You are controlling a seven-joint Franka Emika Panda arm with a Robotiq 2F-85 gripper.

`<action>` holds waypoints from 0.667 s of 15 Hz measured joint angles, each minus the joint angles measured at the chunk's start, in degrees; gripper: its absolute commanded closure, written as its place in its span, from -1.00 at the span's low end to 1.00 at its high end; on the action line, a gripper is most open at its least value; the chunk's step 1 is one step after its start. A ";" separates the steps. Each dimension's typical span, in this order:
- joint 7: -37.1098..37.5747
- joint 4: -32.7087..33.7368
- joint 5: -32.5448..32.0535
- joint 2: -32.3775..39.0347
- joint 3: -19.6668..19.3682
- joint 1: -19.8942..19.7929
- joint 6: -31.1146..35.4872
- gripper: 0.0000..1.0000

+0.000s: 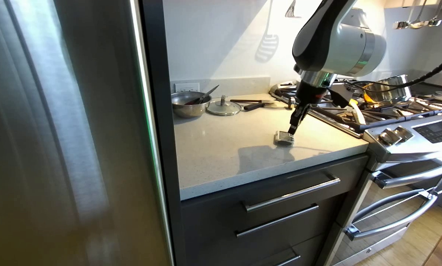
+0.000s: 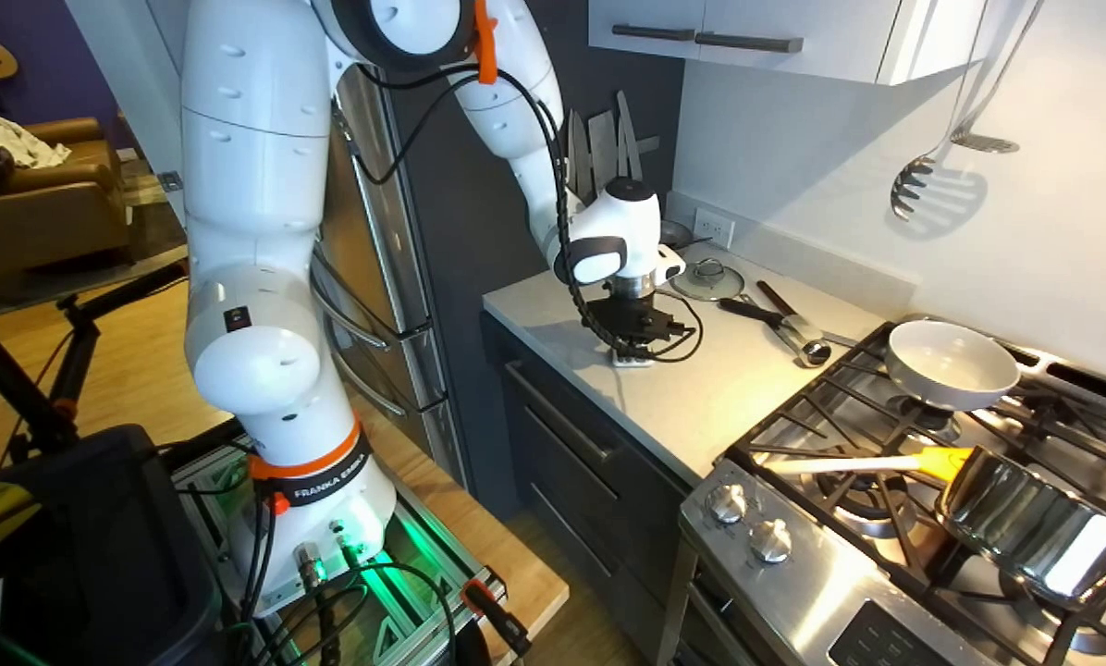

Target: Press the remote

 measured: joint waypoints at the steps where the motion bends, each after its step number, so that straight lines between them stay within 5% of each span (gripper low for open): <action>1: 0.08 -0.01 -0.36 -0.05 0.00 0.00 0.00 1.00; 10: 2.21 -0.44 -4.40 -0.01 -0.03 0.00 -0.01 1.00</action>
